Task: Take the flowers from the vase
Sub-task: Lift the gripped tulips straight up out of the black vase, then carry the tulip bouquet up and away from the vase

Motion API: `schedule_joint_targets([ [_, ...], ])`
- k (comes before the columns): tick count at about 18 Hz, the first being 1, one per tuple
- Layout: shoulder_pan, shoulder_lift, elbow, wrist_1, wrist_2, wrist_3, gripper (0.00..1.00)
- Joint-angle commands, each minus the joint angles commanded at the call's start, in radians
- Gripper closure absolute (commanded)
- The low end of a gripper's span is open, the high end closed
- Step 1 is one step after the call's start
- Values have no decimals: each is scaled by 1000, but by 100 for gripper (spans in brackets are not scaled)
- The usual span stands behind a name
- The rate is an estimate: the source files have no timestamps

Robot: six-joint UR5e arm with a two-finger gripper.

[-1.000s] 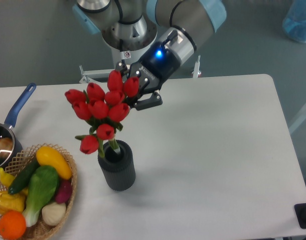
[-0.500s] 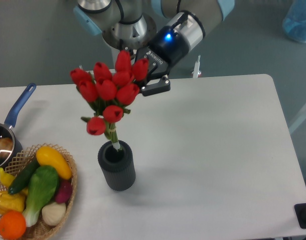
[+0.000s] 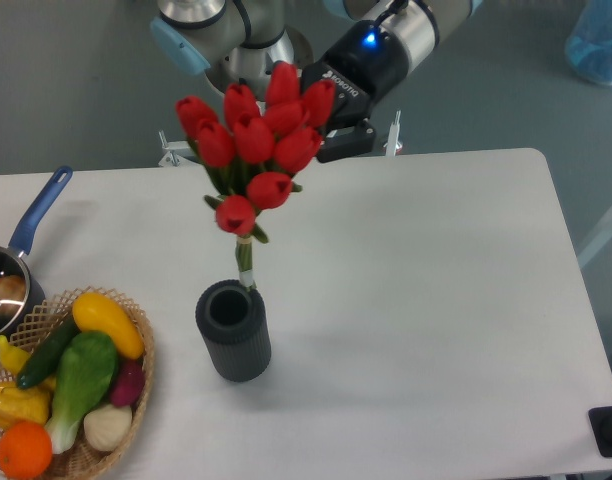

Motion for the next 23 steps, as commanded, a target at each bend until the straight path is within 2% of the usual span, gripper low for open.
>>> schedule_joint_targets([
  [3, 55, -5, 14, 5, 3, 9, 75],
  [8, 94, -28, 26, 6, 11, 25, 75],
  [12, 92, -51, 28, 6, 14, 48, 75],
  [23, 88, -52, 28, 6, 14, 54, 75],
])
